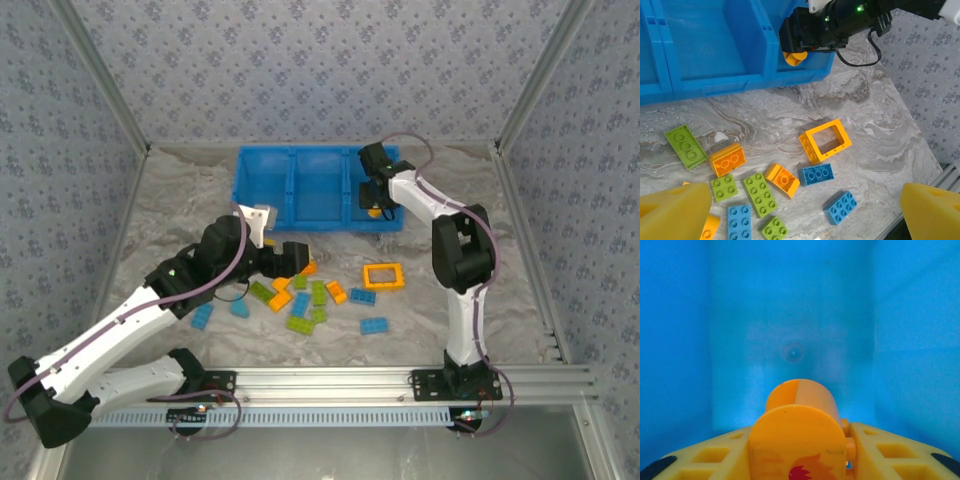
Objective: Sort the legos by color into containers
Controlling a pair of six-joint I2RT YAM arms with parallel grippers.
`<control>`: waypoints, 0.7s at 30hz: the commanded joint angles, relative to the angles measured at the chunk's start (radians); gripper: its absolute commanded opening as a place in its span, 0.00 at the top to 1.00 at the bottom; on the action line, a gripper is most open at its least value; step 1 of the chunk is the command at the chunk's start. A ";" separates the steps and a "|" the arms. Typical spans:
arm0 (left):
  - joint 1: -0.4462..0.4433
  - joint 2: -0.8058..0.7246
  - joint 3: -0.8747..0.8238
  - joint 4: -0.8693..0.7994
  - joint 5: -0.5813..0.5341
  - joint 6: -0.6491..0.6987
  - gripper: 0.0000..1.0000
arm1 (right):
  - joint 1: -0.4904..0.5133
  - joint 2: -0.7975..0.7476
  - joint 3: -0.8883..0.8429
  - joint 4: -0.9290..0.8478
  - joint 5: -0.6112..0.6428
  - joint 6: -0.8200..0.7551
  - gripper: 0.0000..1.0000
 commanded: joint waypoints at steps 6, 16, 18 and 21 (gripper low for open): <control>-0.008 -0.011 0.025 -0.053 -0.048 0.000 0.03 | -0.005 0.025 0.072 -0.060 -0.012 0.017 0.40; -0.006 -0.027 0.042 -0.298 -0.321 -0.175 0.04 | 0.044 -0.276 -0.012 -0.008 0.106 0.007 0.41; 0.026 -0.022 0.041 -0.444 -0.415 -0.287 0.04 | 0.079 -0.398 -0.095 0.059 0.139 -0.004 0.41; 0.177 -0.022 -0.022 -0.587 -0.398 -0.427 0.04 | 0.147 -0.583 -0.263 0.194 0.104 -0.018 0.40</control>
